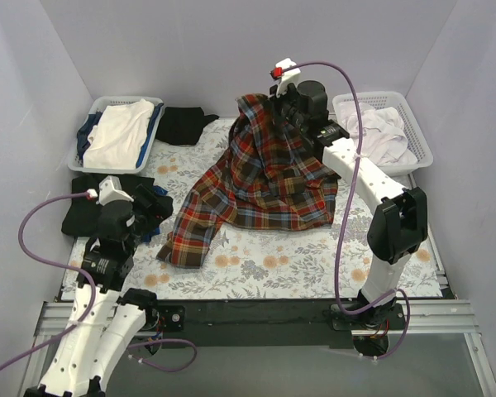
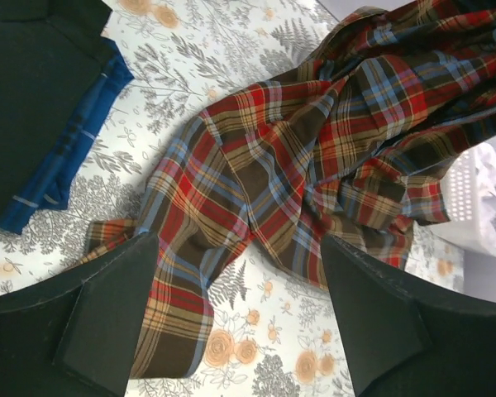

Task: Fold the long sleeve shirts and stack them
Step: Flatten the shirt out

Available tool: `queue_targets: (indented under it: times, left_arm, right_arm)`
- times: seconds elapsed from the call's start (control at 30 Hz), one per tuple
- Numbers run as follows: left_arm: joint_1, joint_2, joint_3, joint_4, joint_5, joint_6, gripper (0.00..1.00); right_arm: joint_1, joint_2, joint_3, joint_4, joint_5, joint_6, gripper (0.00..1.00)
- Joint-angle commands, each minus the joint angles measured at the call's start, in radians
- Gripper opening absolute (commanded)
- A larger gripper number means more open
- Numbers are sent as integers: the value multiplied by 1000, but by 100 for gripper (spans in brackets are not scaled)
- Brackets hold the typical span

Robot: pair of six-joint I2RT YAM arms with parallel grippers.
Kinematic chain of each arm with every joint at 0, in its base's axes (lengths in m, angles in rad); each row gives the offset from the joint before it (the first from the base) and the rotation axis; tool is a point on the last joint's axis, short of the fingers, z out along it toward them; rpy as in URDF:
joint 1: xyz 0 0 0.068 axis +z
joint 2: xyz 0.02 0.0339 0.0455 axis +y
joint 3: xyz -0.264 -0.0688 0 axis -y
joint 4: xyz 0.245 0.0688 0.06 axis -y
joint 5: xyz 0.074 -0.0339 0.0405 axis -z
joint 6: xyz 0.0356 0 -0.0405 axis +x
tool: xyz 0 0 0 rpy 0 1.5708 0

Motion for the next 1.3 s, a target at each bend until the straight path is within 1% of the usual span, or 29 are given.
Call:
queue_targets:
  times: [0.0, 0.07, 0.2, 0.23, 0.33, 0.37, 0.43, 0.5, 0.53, 0.57, 0.63, 0.67, 0.7, 0.73, 0.77, 0.8, 0.83, 0.87, 0.9, 0.93, 1.0, 1.03, 1.1, 1.13, 1.17, 1.23, 1.27]
  left_arm:
    - [5, 93, 81, 68, -56, 46, 80]
    - [3, 165, 81, 122, -17, 43, 81]
    - [5, 325, 45, 313, 62, 12, 81]
    - [5, 404, 33, 350, 88, 18, 80]
    - [3, 527, 44, 425, 158, 32, 78]
    - [2, 599, 71, 424, 154, 16, 78]
    - [-1, 650, 82, 453, 165, 2, 77]
    - [-14, 713, 99, 464, 148, -15, 77]
    - [-20, 734, 107, 464, 87, -24, 77]
    - [-18, 770, 119, 467, 64, -56, 78]
    - [-20, 817, 142, 479, -4, -61, 78]
    - [-20, 842, 178, 472, -33, -66, 78]
    - [-20, 897, 194, 470, -52, -69, 79]
    - [-20, 920, 209, 467, -79, -71, 79]
    - [-20, 945, 228, 461, -87, -72, 79]
    - [-21, 977, 242, 464, -87, -69, 79]
    - [-21, 992, 248, 467, -90, -63, 79]
    - [-21, 1006, 254, 475, -90, -54, 79]
    - [-21, 1040, 263, 482, -87, -31, 80]
    - [-23, 1060, 274, 490, -81, -17, 80]
    - [-21, 1110, 306, 493, -73, 11, 80]
    - [-21, 1162, 341, 493, -64, 47, 80]
    - [-21, 1221, 378, 490, -59, 63, 80]
    - [-23, 1282, 419, 493, -44, 80, 79]
    - [-21, 1307, 441, 487, -36, 104, 79]
    - [-21, 1351, 473, 482, -38, 126, 79]
    - [-21, 1377, 492, 481, -41, 143, 79]
  right_arm:
    - [-4, -40, 30, 59, -102, 66, 1]
    - [-3, -66, -10, 61, -125, 66, 1]
    - [-4, -132, -98, 75, -125, 68, 1]
    - [-4, -130, -109, 79, -104, 66, 1]
    - [-7, -72, -99, 76, -99, 51, 1]
    - [-7, -46, -62, 76, -103, 45, 1]
    - [-7, 52, 5, 75, -113, 25, 1]
    - [-7, 150, 123, 73, -137, -23, 1]
    - [-7, 179, 157, 85, -172, -38, 1]
    - [-7, 219, 202, 102, -191, -52, 1]
    - [-7, 238, 202, 214, -243, -75, 1]
    - [-7, 249, 191, 261, -255, -78, 1]
    - [-7, 259, 191, 333, -251, -78, 1]
    - [-7, 276, 217, 345, -228, -71, 1]
    - [-11, 325, 251, 339, -193, -58, 12]
    - [-12, 353, 342, 285, -95, -46, 39]
    - [-17, 380, 390, 241, -27, -20, 52]
    - [-15, 422, 430, 189, 58, -8, 70]
    - [-17, 434, 464, 102, 202, 0, 83]
    - [-17, 436, 470, 73, 252, -3, 86]
    - [-18, 384, 406, 46, 355, -12, 93]
    - [-17, 353, 312, 42, 372, -9, 92]
    - [-17, 238, 212, 26, 412, -2, 93]
    - [-17, 194, 154, 15, 424, 14, 92]
    - [-17, 107, 57, -2, 435, 44, 92]
    - [-17, 21, -35, -86, 453, 83, 92]
    - [-17, -62, -125, -135, 456, 121, 92]
